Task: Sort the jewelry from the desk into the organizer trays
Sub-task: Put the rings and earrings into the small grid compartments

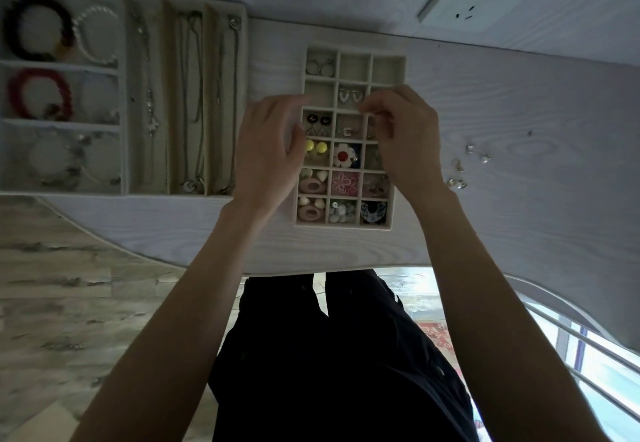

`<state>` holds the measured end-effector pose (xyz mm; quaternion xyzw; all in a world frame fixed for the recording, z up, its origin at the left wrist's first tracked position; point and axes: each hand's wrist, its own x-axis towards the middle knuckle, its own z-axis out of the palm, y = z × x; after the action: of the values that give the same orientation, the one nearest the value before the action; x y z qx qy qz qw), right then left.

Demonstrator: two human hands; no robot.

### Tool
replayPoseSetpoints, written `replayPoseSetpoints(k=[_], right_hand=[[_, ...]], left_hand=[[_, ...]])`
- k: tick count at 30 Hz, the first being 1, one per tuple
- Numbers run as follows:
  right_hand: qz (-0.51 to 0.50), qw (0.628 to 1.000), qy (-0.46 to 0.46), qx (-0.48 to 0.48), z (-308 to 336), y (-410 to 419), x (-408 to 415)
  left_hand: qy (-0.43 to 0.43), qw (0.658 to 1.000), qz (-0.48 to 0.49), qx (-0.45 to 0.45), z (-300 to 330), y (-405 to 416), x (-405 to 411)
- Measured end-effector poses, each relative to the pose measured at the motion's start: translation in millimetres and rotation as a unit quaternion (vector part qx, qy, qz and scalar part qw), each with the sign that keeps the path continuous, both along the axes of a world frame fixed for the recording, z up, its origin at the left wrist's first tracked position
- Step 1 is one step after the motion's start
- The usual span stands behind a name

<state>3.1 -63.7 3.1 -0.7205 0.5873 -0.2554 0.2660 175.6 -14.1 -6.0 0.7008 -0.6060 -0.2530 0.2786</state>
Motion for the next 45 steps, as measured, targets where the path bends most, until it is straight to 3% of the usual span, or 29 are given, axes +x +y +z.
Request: replayPoseSetpoints(k=[7,17,27,33,40,45], right_hand=[[-0.037,0.992,0.111,-0.055,-3.5,8.9,-5.7],[0.046,0.971,0.226,0.065,-3.3,-5.7,21.4],[0.024,0.978,0.174,0.111,-4.4,1.5,22.0],[0.015,0.980,0.174,0.090,-7.8,1.0,20.9],[0.079,0.977,0.198,0.026,-13.2,7.3,15.6],[0.054,0.988,0.139,0.049,-15.7,7.8,9.7]], left_hand=[[-0.042,0.998,-0.024,-0.046,-3.7,-4.1,-0.7],[-0.058,0.997,-0.030,-0.050,-3.1,-12.7,-2.5],[-0.054,0.997,-0.039,-0.039,-4.5,-11.3,-1.8],[-0.056,0.996,-0.052,-0.035,-5.2,-16.2,-4.5],[-0.050,0.996,-0.060,-0.037,-4.5,-16.9,-7.9],[-0.048,0.996,-0.067,-0.033,-5.3,-15.2,-7.0]])
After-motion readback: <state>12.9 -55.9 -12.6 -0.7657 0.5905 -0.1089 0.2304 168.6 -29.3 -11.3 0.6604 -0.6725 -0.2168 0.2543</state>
